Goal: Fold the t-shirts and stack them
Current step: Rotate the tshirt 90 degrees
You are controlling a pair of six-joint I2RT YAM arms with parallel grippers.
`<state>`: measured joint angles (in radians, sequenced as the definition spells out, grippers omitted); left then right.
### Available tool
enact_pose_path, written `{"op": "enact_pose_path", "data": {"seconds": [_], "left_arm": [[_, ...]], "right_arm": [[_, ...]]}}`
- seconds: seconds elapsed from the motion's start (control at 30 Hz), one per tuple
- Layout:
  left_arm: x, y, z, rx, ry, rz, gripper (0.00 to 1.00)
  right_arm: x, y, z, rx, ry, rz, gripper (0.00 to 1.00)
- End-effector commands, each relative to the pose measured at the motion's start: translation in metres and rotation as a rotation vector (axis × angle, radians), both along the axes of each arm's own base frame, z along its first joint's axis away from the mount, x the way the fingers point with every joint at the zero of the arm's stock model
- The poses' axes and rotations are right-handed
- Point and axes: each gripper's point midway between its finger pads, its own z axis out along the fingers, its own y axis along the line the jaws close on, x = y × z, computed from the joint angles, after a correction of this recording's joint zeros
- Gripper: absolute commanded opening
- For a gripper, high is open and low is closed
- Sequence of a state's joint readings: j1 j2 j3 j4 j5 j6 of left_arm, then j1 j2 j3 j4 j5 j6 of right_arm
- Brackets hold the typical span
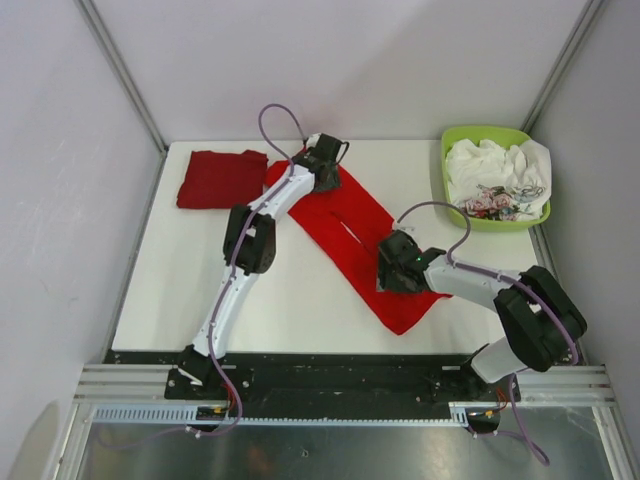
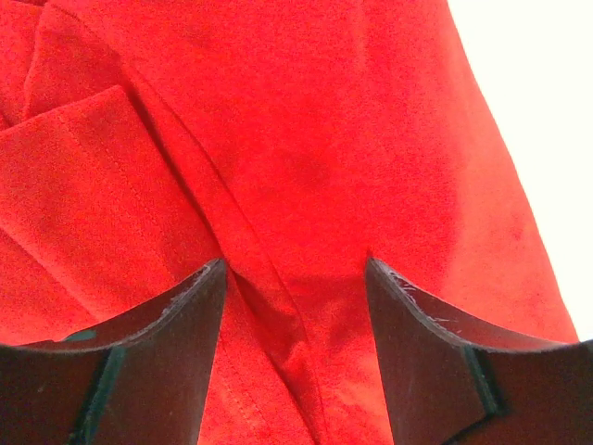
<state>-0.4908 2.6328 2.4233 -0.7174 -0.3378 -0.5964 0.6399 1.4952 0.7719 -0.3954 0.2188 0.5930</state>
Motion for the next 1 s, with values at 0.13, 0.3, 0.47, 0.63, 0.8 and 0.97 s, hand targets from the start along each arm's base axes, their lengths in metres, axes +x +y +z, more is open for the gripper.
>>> {"op": "enact_pose_path", "data": {"seconds": [0.13, 0.3, 0.47, 0.63, 0.8, 0.97], "left_arm": [[-0.005, -0.028, -0.012, -0.054, 0.044, -0.196, 0.66], [-0.013, -0.03, -0.018, -0.061, 0.074, -0.23, 0.64], [-0.019, -0.032, -0.012, -0.055, 0.083, -0.288, 0.64], [-0.02, -0.028, 0.004, -0.037, 0.064, -0.32, 0.66], [-0.02, -0.026, 0.016, -0.052, 0.054, -0.332, 0.67], [-0.032, -0.017, 0.005, -0.052, 0.103, -0.316, 0.67]], "right_arm": [[-0.063, 0.08, -0.029, 0.211, 0.217, -0.03, 0.66], [-0.081, 0.114, -0.034, 0.283, 0.248, -0.048, 0.66], [-0.091, 0.138, -0.031, 0.294, 0.239, -0.048, 0.65], [-0.083, 0.121, -0.019, 0.237, 0.183, -0.068, 0.69], [-0.074, 0.101, 0.008, 0.211, 0.11, -0.055, 0.71], [-0.079, 0.075, 0.022, 0.144, 0.071, -0.046, 0.73]]}}
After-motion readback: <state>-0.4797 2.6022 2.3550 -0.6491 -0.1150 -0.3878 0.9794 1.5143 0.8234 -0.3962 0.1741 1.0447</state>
